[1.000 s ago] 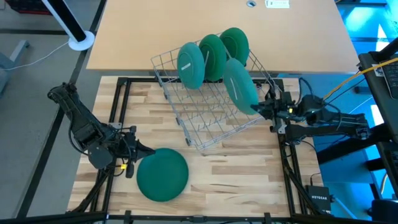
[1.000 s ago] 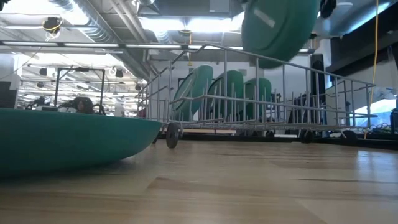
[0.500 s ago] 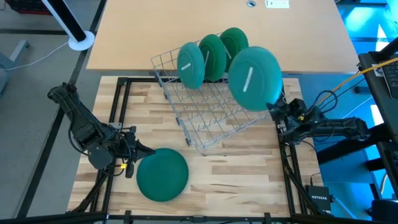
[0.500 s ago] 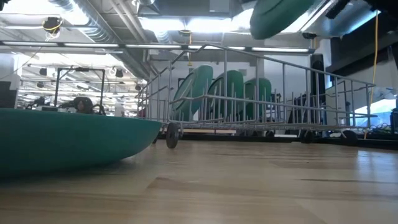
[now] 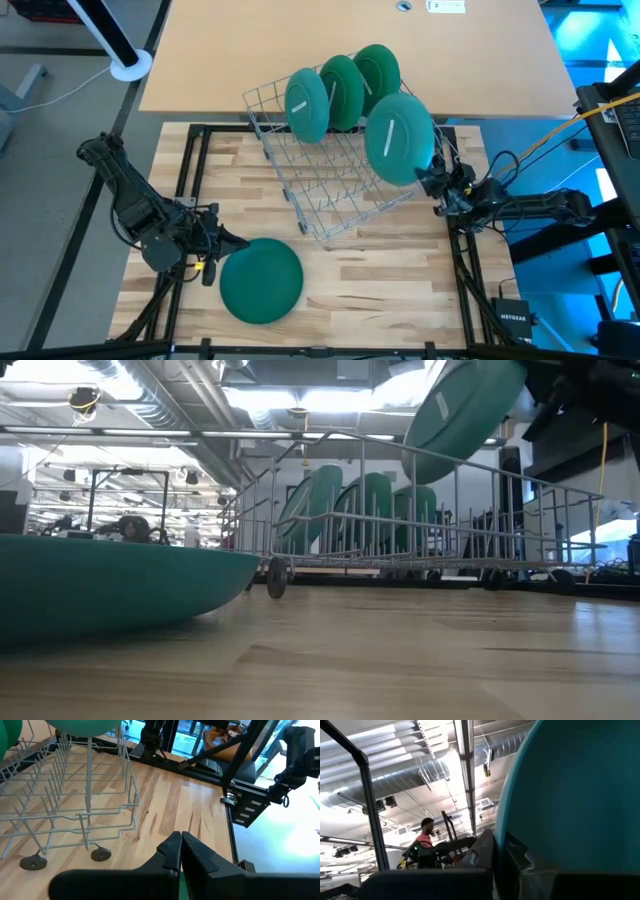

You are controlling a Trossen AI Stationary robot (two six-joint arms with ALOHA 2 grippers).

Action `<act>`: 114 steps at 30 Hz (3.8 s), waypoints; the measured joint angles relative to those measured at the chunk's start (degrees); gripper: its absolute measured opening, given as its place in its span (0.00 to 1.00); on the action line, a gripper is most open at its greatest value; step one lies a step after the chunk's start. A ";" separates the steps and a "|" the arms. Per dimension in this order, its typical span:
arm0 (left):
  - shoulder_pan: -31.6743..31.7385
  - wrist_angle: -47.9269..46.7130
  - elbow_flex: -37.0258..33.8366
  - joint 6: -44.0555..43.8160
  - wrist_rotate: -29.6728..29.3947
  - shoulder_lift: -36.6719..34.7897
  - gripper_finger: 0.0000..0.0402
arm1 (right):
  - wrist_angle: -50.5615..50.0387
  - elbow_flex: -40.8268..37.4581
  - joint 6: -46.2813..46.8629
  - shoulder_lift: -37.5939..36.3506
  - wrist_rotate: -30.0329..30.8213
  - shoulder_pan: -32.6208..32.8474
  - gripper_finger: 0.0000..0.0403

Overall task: Sort dishes
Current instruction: Put the light green plate in the dish rack, then put the green plate in the dish rack

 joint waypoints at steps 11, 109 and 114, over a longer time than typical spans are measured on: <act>0.00 -0.02 0.00 0.00 0.00 0.00 0.01 | -8.53 -0.07 4.70 -0.02 6.56 -0.02 0.02; 0.00 -3.08 0.02 -4.11 0.03 0.02 0.01 | -95.88 52.11 13.15 0.28 -6.08 0.02 0.38; 0.00 -3.10 0.02 -6.09 0.02 0.02 0.01 | -80.37 52.09 9.94 4.30 -15.82 0.04 0.38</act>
